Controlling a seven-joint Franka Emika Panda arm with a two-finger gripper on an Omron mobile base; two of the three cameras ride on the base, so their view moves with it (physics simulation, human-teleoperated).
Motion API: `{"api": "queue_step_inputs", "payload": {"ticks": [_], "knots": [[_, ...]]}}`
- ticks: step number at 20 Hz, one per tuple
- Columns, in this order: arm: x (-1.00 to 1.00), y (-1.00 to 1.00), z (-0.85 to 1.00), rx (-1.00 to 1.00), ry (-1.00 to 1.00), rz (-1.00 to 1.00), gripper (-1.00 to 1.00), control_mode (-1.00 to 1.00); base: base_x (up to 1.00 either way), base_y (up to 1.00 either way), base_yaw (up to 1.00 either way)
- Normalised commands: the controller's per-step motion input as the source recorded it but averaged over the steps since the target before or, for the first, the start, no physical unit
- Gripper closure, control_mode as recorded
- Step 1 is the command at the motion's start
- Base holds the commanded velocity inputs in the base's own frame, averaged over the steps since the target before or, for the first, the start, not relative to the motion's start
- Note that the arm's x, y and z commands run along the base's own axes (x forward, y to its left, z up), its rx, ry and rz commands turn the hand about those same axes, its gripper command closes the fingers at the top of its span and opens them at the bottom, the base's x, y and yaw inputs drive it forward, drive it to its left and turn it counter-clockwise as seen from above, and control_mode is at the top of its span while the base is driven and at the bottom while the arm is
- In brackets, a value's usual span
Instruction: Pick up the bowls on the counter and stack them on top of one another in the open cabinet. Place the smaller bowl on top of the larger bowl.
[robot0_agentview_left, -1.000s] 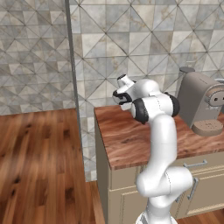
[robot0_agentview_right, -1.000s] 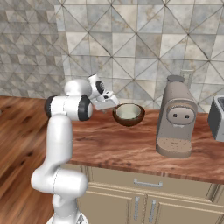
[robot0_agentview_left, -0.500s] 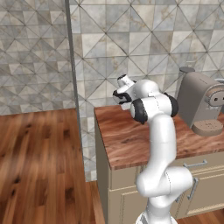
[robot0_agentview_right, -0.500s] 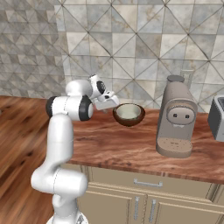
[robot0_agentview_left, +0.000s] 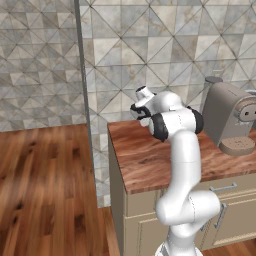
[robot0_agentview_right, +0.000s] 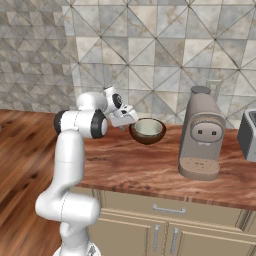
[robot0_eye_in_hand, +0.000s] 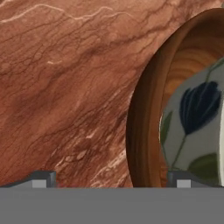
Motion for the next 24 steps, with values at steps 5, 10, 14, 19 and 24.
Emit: {"api": "queue_step_inputs", "payload": {"ticks": [5,10,14,19,24], "knots": [[0.0,0.0,-0.07,0.0,0.0,-0.01,1.0,-1.0,0.0,0.0,0.0],[0.0,0.0,-0.07,0.0,0.0,-0.01,1.0,-1.0,0.0,0.0,0.0],[0.04,0.0,0.0,0.0,0.0,0.0,1.0,-1.0,0.0,0.0,0.0],[0.02,0.0,0.0,0.0,0.0,0.0,1.0,-1.0,0.0,0.0,0.0],[0.0,0.0,0.02,0.0,0.0,0.0,1.0,-1.0,0.0,0.0,0.0]]}}
